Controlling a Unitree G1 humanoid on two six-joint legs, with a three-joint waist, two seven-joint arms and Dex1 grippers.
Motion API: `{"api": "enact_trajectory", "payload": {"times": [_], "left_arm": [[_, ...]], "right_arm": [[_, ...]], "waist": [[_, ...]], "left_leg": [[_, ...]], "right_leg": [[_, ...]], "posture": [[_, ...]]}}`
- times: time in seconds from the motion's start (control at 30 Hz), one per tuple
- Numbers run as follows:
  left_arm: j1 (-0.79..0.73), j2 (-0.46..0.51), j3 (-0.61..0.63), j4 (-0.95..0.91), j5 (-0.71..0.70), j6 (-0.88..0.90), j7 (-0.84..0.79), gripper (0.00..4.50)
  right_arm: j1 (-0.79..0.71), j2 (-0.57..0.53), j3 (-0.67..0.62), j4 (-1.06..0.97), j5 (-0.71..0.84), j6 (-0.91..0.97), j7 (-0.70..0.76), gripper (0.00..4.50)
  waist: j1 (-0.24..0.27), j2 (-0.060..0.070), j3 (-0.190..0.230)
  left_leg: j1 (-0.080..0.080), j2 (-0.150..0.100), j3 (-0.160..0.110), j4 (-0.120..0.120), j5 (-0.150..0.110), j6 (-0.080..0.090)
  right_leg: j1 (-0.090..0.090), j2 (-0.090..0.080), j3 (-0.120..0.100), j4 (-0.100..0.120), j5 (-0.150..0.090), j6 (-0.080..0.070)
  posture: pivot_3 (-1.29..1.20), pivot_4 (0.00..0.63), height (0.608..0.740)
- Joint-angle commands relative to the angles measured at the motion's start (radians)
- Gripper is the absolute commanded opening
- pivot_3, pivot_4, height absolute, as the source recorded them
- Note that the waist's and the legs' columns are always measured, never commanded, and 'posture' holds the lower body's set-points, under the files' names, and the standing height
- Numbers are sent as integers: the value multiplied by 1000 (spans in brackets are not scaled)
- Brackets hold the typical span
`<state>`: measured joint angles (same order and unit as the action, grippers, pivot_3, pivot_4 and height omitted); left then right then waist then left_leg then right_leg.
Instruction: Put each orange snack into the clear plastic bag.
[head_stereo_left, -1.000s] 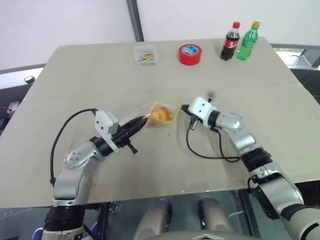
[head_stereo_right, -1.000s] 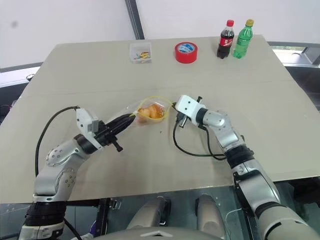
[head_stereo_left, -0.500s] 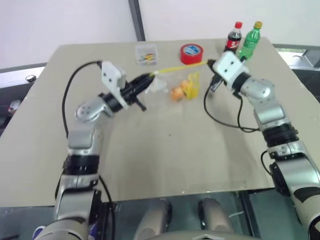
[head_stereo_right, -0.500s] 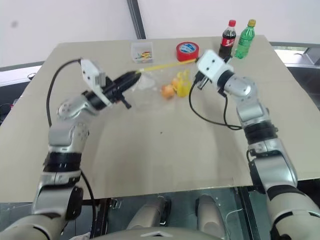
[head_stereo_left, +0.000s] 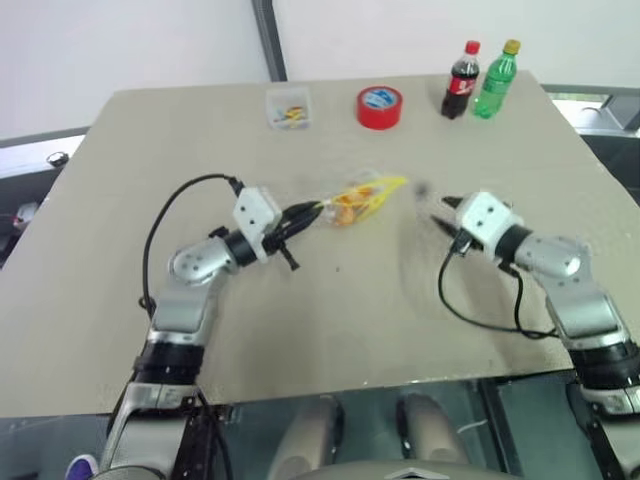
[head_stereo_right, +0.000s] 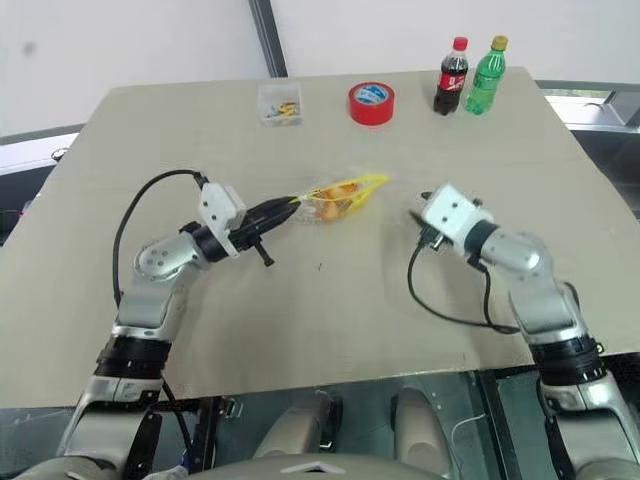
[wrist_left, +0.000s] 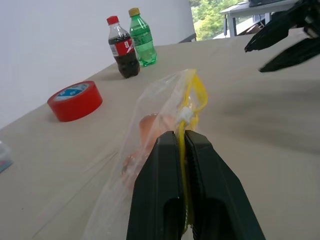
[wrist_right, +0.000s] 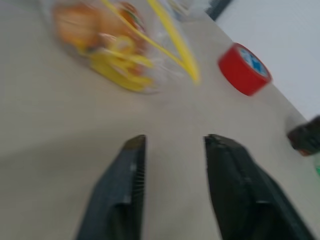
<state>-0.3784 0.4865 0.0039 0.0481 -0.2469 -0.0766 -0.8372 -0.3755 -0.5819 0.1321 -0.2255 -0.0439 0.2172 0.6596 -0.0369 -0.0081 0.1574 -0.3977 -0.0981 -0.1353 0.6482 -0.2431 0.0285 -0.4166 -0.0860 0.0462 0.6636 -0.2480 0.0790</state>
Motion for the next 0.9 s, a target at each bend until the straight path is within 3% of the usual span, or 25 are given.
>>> {"api": "enact_trajectory", "payload": {"times": [0.03,0.3,0.67,0.77,0.8,0.9], "left_arm": [[13,10,-5,-60,26,-46,8,0],[20,26,-23,-57,58,-74,-4,0],[56,30,-17,-64,78,-117,2,0],[60,33,-15,-68,83,-124,4,0],[62,34,-15,-71,84,-126,4,0],[64,36,-14,-77,80,-127,5,0]], "right_arm": [[-69,6,91,-111,-43,-55,48,2306],[-289,118,307,30,-204,-217,70,2306],[-391,180,338,211,-301,-373,42,2306],[-397,186,335,235,-312,-395,36,1565],[-396,187,337,238,-316,-402,35,1028],[-395,190,337,245,-329,-416,35,1028]], "waist": [[0,0,0],[1,0,0],[4,0,0],[2,0,0],[2,0,0],[2,0,0]], "left_leg": [[3,0,0,1,0,0],[2,0,-2,1,2,-4],[0,0,-3,1,2,-4],[0,0,-3,1,2,-4],[0,0,-3,1,2,-4],[0,0,-3,1,2,-4]], "right_leg": [[3,0,-1,0,0,0],[2,0,-3,-1,0,0],[1,1,-3,-2,0,0],[1,1,-3,-2,0,0],[1,1,-3,-2,0,0],[1,1,-3,-2,0,0]], "posture": [[0,150,740],[0,150,740],[0,150,740],[0,150,740],[0,150,740],[0,150,740]]}}
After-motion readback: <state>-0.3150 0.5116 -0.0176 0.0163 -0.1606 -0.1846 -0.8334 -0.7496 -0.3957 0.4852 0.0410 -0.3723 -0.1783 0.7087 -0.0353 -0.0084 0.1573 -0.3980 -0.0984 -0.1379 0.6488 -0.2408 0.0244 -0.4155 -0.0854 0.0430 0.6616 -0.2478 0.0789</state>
